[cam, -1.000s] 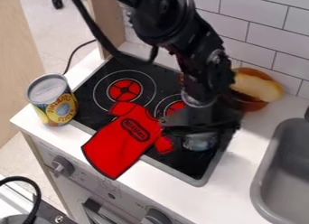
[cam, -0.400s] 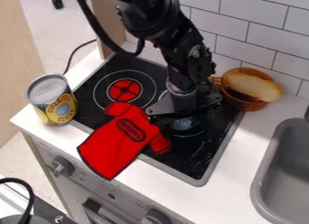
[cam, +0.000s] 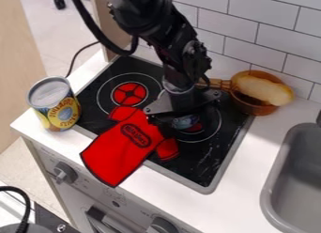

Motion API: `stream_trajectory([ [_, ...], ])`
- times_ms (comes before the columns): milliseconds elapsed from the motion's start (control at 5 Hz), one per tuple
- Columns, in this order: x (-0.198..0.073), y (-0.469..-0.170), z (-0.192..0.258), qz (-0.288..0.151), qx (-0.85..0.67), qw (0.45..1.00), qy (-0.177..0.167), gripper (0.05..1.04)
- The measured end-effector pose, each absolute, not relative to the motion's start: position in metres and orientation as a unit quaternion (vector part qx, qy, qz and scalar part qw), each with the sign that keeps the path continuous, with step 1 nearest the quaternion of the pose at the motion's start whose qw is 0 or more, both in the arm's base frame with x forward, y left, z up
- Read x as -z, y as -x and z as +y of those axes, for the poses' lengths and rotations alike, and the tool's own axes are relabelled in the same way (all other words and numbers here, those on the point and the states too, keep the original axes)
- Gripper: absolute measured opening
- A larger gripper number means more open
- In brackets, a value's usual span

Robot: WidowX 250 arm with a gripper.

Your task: Place the can to the right side of the burner

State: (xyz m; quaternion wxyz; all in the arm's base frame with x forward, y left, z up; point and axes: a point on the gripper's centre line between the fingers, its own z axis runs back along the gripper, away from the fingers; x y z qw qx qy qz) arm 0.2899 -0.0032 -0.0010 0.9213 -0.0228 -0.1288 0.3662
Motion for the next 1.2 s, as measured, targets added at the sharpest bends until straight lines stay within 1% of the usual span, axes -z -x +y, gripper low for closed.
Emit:
stream_trajectory([
  [200,-0.006,-0.288,-0.008,-0.123,-0.340,0.932,0.033,0.999],
  [400,-0.021,-0.289,-0.016,-0.104,-0.306,0.944,0.059,0.999],
  [600,-0.038,-0.287,-0.026,-0.098,-0.294,0.948,0.069,0.999],
  [800,-0.041,-0.281,-0.019,-0.088,-0.268,0.959,0.033,0.999],
  [1000,-0.042,-0.281,-0.005,-0.100,-0.206,0.973,-0.014,0.999],
  [1200,-0.041,-0.284,0.014,-0.120,-0.158,0.979,-0.035,0.999],
])
